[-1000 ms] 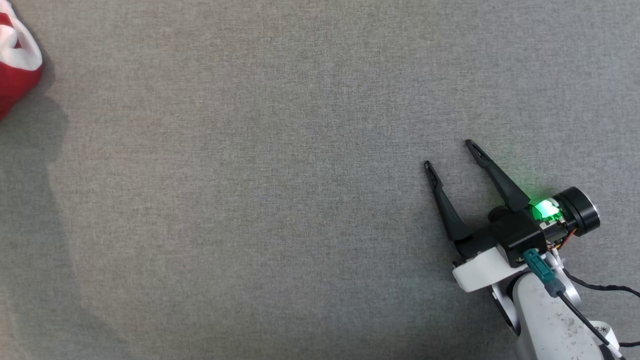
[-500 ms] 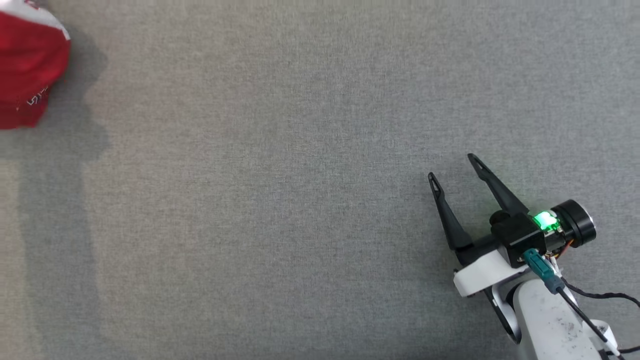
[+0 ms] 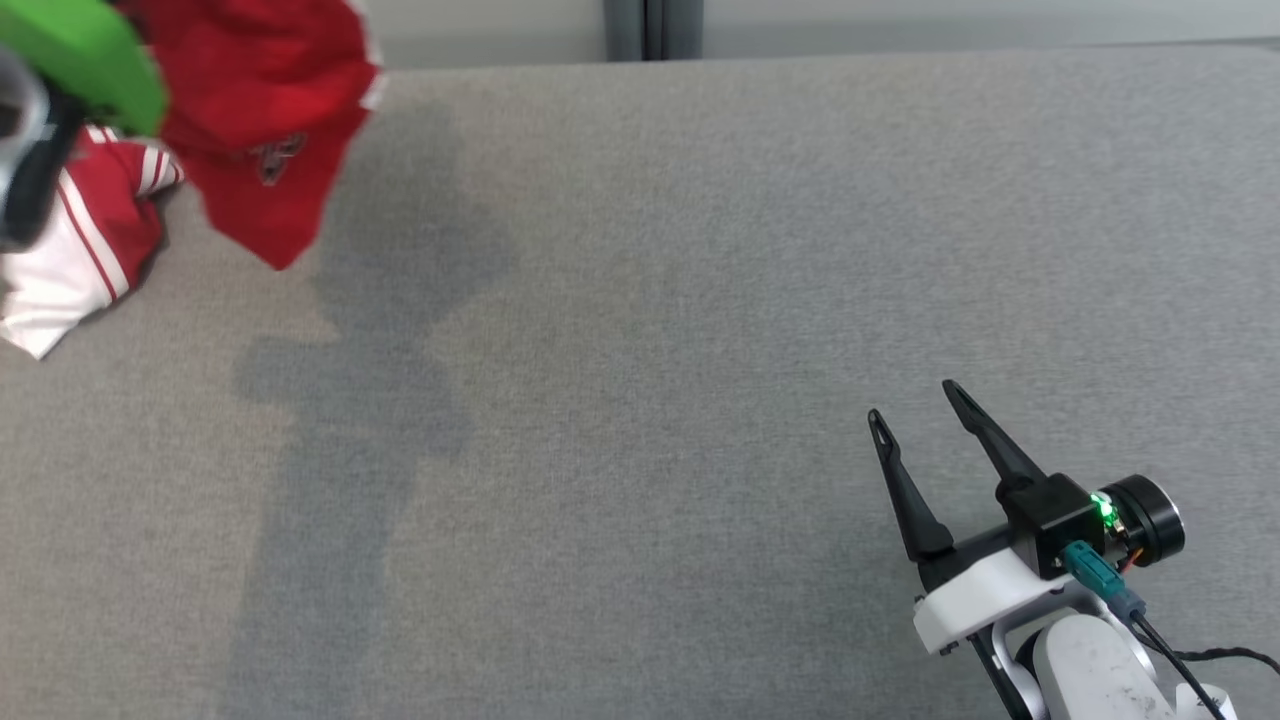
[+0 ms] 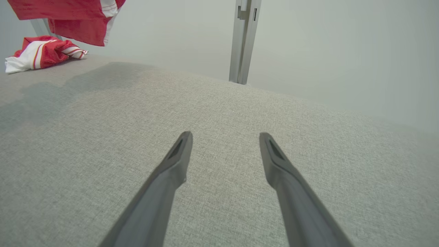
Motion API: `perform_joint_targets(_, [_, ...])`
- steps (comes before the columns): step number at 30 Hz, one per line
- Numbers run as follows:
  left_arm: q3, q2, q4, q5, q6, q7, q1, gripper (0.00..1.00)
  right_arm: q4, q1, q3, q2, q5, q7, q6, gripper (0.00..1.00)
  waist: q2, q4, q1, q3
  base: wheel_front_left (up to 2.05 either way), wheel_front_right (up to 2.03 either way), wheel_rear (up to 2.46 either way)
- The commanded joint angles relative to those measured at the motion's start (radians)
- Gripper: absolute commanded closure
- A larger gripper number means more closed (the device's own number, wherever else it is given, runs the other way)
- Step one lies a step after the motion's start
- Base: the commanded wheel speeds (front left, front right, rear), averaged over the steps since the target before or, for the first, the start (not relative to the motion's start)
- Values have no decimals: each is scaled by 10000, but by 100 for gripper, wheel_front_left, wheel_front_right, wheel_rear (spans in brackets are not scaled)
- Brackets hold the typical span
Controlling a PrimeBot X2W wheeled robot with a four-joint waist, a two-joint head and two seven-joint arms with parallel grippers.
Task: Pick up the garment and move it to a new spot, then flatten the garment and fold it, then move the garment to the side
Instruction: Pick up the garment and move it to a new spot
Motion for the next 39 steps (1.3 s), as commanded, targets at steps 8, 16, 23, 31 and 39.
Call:
perform_joint_targets(8, [228, -2631, -340, -1230, 178, -984, 1119, 100, 178, 508, -234, -37, 380, -3, -17, 0, -1, -902, 0, -1147, 0, 0, 0])
perform_joint_targets(16, [1084, -4556, -432, -908, -69, -1433, 3302, 100, 270, 679, -527, -35, 357, -3, -17, 0, -1, -949, 0, -955, 0, 0, 0])
perform_joint_targets(23, [3120, -5106, -695, 852, -202, -1426, 6725, 100, 273, 801, -819, -37, 369, -3, -17, 0, -1, -945, 0, -948, 0, 0, 0])
perform_joint_targets(31, [4472, -5052, -331, 2218, -238, -1427, 8902, 100, 337, 969, -953, -37, 263, -3, -17, 0, -1, -824, 0, -987, 0, 0, 0])
perform_joint_targets(39, [5197, -5175, -74, 2698, -243, -1428, 9724, 88, 471, 920, -812, -38, 290, -3, -17, 0, -1, -690, 0, -1117, 0, 0, 0])
